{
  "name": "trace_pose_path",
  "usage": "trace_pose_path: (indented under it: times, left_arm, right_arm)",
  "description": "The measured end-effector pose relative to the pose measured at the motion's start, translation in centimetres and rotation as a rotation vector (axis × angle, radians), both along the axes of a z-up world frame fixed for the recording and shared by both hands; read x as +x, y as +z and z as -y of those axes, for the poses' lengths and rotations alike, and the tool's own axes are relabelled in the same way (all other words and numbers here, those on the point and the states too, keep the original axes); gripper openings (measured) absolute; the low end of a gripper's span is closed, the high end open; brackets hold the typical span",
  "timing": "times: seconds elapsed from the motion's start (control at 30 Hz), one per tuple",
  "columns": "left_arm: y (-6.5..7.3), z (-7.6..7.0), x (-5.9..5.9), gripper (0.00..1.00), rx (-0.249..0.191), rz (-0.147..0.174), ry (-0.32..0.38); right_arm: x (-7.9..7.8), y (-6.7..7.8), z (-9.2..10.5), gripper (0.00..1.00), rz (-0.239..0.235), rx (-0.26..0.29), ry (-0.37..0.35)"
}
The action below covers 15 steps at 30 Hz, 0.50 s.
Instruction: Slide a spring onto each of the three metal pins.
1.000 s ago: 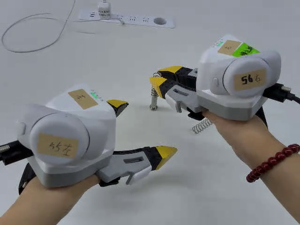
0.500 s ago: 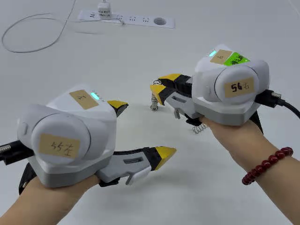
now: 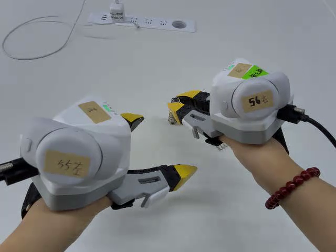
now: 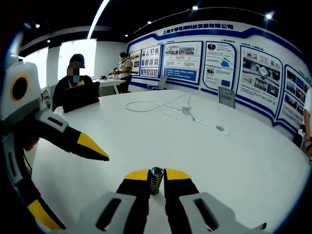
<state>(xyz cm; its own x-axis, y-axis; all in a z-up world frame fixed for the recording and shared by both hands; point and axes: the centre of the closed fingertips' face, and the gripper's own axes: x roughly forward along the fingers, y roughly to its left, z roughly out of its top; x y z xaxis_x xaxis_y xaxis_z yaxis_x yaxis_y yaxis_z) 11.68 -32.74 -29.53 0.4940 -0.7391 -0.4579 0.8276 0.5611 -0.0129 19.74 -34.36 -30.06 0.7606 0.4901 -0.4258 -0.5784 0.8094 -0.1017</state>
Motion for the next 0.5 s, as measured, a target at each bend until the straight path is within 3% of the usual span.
trace_pose_path:
  times: [0.33,0.5]
  left_arm:
    - [0.01,0.00,-0.05,0.73,-0.002,-0.001,-0.002]
    - [0.00,0.05,-0.13,0.72,0.000,-0.001,-0.004]
  right_arm:
    - [-0.14,-0.43,0.00,0.12,-0.004,-0.023,0.003]
    - [-0.08,-0.46,-0.07,0.12,-0.013,-0.007,-0.005]
